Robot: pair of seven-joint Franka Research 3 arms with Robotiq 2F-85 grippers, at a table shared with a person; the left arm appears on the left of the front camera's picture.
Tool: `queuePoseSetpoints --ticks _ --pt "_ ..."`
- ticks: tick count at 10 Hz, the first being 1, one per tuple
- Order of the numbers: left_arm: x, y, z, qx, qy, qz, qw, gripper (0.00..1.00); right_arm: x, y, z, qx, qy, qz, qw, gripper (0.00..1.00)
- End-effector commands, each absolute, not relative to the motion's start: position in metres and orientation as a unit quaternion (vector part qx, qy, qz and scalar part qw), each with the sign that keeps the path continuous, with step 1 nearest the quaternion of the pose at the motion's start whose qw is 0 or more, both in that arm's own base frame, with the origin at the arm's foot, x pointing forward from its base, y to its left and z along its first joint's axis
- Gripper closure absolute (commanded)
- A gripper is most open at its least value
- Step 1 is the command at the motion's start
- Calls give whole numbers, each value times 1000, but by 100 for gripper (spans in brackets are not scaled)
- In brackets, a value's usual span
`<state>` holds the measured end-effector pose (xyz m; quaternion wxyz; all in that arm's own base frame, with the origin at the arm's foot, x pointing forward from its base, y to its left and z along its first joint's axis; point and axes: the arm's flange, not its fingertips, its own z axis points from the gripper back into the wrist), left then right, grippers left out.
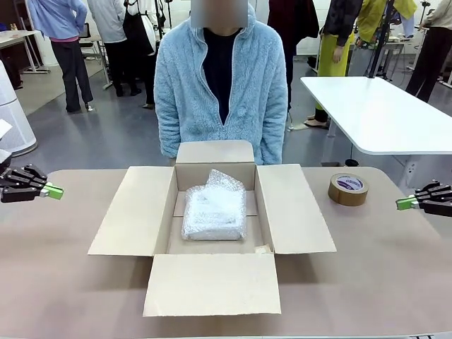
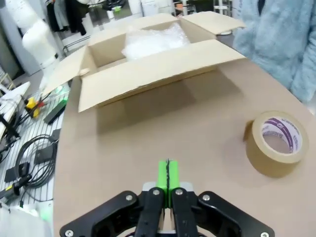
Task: Wrap the clocks to prevent damage.
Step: Once the human has placed the objects inside and stepped back, release both hands from the side flaps of the Package Box, then push the right (or left) flap of the Package Box to close it.
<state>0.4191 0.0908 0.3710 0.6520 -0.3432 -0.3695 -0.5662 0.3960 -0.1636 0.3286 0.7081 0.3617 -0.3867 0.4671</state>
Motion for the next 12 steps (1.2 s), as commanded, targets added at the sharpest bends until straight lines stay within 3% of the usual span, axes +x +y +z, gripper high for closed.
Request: queuePoseSetpoints --ticks 1,12 --pt "421 81 367 -351 -371 -575 639 99 407 -149 328 361 -400 454 709 99" --pt "420 86 368 -349 -365 -568 649 99 402 -159 324 362 -391 460 710 99"
